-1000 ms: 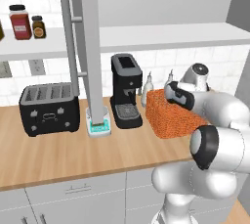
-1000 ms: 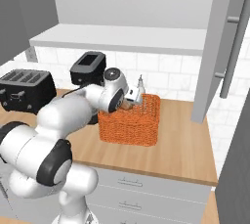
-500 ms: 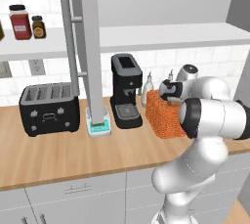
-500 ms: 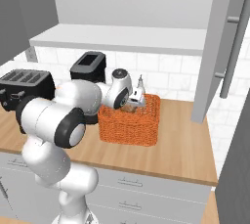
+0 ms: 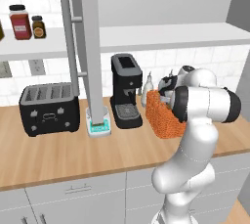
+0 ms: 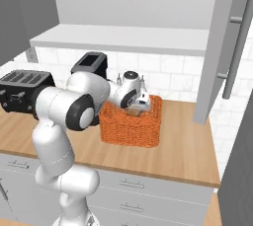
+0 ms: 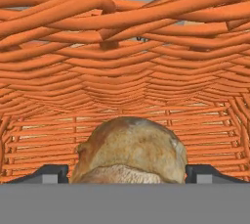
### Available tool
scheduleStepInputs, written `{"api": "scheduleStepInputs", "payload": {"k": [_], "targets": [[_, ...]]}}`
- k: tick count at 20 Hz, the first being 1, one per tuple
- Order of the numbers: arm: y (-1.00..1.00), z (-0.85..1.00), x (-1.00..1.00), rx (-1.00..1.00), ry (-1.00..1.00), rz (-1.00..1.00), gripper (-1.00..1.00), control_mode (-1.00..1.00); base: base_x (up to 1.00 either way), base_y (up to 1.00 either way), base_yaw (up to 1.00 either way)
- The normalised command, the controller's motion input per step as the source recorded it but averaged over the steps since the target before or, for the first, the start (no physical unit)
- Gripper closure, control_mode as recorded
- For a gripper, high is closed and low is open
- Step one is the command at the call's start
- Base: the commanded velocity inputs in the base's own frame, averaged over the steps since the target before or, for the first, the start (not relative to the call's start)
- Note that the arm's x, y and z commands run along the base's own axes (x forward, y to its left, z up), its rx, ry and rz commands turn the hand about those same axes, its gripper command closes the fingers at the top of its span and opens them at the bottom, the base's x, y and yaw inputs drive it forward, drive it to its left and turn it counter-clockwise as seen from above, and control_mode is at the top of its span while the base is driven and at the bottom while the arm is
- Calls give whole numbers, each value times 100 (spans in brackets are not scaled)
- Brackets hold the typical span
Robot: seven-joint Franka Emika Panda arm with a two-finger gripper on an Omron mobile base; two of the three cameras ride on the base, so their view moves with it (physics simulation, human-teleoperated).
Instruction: Open the cabinet, pick up the bread from the cabinet and place it in the basket. Then move the basket to the dining counter.
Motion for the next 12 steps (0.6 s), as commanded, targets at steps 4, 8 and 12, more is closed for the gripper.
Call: {"api": "scheduleStepInputs", "payload": {"k": [4,8,12], "targets": [[0,-2,11,3,0,9,-100,-100,0,0,0],[0,-4,38,4,-1,6,-100,-100,0,0,0],[0,-6,56,7,-5,5,-100,-100,0,0,0]]}}
